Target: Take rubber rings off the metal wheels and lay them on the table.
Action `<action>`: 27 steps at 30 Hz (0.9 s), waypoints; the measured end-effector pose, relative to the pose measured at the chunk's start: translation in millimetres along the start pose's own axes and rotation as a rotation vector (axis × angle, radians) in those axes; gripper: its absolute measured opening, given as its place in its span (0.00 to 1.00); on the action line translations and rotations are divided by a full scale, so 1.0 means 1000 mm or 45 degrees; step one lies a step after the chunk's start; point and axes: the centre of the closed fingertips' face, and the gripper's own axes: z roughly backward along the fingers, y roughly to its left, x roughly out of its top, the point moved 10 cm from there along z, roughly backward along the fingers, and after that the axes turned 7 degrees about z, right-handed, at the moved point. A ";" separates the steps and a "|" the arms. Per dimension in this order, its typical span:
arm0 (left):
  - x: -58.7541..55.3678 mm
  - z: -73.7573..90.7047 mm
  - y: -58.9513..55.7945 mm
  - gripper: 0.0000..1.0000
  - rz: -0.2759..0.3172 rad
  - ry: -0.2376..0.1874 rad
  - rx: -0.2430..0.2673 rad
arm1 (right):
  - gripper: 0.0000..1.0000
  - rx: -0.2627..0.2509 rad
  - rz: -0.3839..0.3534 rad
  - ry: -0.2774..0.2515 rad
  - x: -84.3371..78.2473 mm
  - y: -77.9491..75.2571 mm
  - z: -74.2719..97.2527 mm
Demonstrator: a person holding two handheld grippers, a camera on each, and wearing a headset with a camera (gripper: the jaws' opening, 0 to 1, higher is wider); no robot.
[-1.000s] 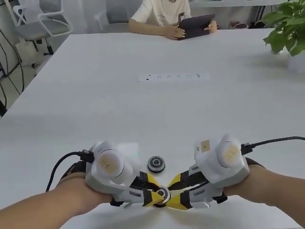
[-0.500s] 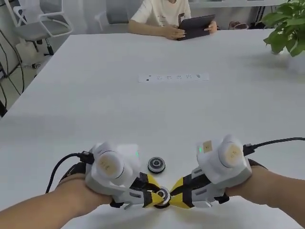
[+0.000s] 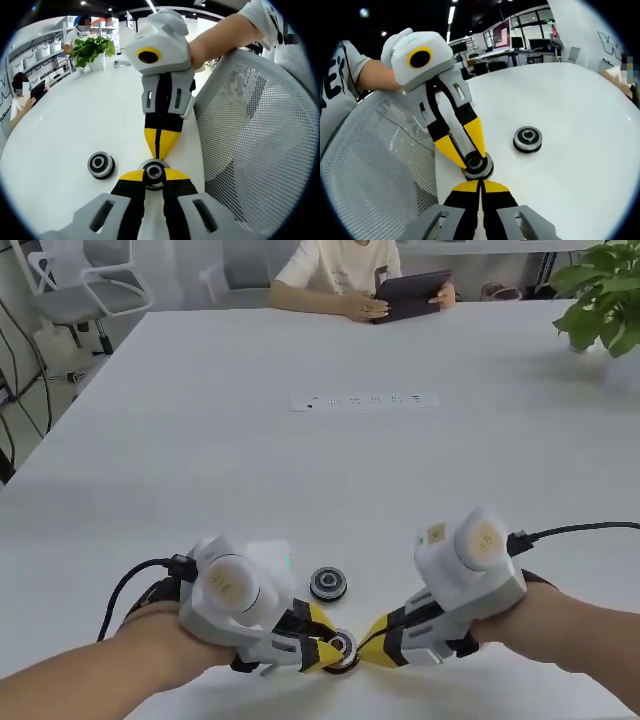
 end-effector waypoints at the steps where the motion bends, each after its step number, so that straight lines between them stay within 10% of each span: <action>1: 0.000 0.000 0.000 0.07 0.001 0.000 0.001 | 0.00 0.002 -0.023 -0.006 -0.001 0.000 0.001; 27: 0.001 -0.001 0.000 0.07 0.021 0.008 0.029 | 0.00 0.038 -0.336 -0.183 0.000 -0.005 0.006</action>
